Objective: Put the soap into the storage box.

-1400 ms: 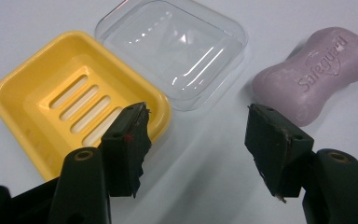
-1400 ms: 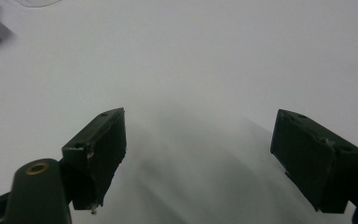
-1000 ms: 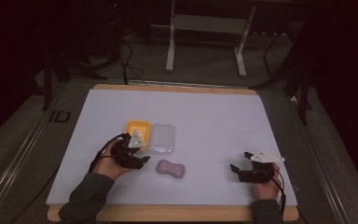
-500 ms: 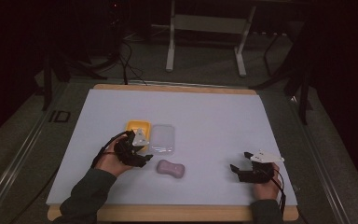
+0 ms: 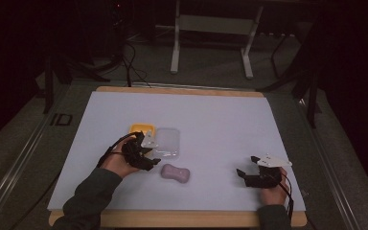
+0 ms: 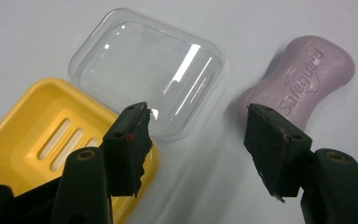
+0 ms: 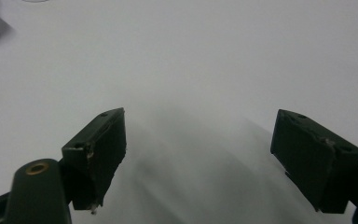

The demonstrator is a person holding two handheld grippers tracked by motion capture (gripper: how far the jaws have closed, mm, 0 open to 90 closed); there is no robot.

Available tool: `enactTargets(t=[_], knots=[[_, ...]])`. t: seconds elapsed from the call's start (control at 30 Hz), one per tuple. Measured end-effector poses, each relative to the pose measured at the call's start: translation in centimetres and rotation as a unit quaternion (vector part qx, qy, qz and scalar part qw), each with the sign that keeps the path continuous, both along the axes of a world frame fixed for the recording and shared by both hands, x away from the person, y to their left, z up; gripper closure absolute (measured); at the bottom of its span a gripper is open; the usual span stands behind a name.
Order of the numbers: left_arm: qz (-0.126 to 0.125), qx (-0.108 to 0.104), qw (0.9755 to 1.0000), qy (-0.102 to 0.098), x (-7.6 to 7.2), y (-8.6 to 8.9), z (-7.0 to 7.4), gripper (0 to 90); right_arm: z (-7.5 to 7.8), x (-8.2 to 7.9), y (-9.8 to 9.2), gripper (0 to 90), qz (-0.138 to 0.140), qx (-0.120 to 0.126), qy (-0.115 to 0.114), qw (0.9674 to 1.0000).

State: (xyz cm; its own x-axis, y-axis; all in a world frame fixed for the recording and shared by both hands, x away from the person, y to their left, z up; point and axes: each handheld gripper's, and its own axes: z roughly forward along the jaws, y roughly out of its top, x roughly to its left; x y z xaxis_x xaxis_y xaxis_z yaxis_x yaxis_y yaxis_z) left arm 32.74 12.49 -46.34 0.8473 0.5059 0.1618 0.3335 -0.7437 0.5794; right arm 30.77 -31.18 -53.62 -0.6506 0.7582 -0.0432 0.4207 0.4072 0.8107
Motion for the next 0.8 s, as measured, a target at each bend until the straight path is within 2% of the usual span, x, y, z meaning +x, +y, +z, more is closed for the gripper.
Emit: enactTargets(t=[0.5, 0.8], knots=[[-0.037, 0.018, 0.9991, 0.003, 0.5, -1.6, 0.6, 39.9, 0.0, 0.0, 0.0, 17.7, 0.000, 0.000, 0.001, 1.0000], [-0.046, 0.023, 0.9987, 0.004, 0.6, -2.1, 0.9, 38.0, 0.0, 0.0, 0.0, 17.7, 0.000, 0.001, 0.001, 1.0000]])
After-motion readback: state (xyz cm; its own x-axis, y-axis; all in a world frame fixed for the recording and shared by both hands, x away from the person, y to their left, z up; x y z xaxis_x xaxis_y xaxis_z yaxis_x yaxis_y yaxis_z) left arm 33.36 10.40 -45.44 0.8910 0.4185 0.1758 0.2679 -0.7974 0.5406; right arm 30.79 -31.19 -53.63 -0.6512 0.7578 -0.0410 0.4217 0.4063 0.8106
